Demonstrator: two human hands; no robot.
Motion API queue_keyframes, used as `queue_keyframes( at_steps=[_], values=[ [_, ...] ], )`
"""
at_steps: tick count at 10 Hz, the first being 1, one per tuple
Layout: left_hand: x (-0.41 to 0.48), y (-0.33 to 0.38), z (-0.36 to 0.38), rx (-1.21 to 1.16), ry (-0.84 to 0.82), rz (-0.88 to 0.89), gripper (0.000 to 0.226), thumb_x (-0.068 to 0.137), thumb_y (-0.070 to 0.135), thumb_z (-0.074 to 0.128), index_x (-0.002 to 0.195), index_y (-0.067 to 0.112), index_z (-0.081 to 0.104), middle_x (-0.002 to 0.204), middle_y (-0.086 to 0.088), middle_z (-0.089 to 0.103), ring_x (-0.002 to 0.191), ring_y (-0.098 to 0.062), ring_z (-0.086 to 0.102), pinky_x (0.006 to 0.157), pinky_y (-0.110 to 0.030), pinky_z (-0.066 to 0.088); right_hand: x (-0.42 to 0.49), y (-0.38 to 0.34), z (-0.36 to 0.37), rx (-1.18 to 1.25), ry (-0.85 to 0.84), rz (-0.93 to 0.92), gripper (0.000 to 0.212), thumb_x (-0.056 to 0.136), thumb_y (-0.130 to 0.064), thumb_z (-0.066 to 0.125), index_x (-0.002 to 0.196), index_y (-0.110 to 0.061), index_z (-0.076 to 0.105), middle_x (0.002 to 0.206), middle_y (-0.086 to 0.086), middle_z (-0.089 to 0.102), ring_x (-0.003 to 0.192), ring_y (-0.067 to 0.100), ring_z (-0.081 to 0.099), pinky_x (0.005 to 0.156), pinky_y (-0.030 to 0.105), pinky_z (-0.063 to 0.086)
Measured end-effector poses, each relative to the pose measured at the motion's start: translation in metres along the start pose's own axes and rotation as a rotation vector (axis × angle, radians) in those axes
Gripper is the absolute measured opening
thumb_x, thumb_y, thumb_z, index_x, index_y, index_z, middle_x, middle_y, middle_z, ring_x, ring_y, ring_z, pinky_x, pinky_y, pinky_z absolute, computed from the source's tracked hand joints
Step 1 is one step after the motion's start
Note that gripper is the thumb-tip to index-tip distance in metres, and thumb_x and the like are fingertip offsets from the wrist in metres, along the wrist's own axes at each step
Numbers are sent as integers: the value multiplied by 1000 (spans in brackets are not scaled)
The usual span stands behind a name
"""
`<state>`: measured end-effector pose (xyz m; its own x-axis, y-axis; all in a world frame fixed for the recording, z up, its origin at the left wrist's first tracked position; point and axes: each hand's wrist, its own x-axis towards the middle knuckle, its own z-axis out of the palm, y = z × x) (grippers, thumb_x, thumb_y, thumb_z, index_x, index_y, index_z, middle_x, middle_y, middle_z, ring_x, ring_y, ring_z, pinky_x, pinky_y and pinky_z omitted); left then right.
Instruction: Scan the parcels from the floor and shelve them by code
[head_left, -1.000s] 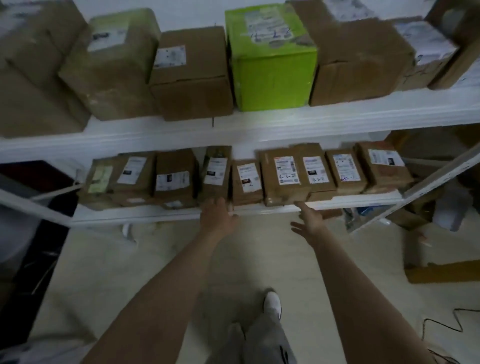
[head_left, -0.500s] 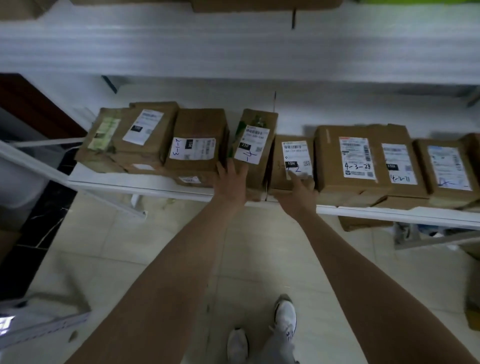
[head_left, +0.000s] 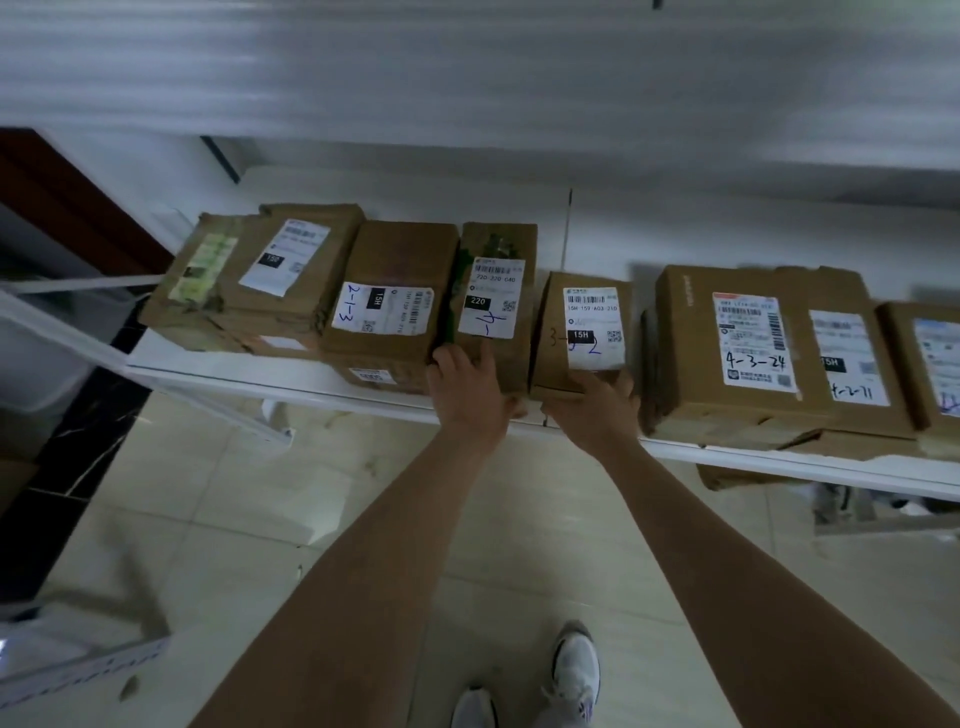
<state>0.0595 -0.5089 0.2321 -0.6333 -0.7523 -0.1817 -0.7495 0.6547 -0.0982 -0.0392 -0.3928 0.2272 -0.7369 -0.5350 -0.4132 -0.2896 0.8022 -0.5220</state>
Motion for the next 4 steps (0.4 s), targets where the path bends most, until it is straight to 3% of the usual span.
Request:
queue_keyframes(
  at_steps=[1, 2, 3, 4],
  values=[
    [2, -17, -11, 79, 46, 37, 85, 86, 71, 55, 149, 18, 35, 153, -22, 31, 142, -42, 24, 115, -58, 24, -7, 0, -1, 98, 30, 22, 71, 85, -42, 71, 148, -31, 42, 162, 13, 12, 146, 38, 17, 119, 46, 24],
    [0, -45, -12, 33, -63, -47, 95, 87, 72, 53, 158, 25, 12, 164, -25, 2, 149, -52, 1, 115, -71, 7, -25, -2, -1, 234, 124, -12, 72, 84, -34, 74, 148, -23, 43, 160, 7, 24, 144, 33, 27, 117, 47, 30],
    [-4, -70, -21, -115, -100, -84, 96, 89, 68, 55, 160, 26, 5, 165, -24, -1, 150, -50, 2, 116, -68, 12, -46, -5, -10, 406, 178, -44, 62, 84, -22, 76, 141, -16, 52, 143, 2, 49, 131, 25, 46, 106, 41, 42],
    [-29, -76, -40, -153, -20, -13, 85, 91, 61, 57, 157, 24, 18, 160, -20, 21, 148, -42, 20, 117, -63, 23, -87, -10, -38, 512, 157, -29, 37, 87, -15, 73, 122, -17, 64, 116, 1, 64, 99, 15, 61, 82, 28, 49]
  ],
)
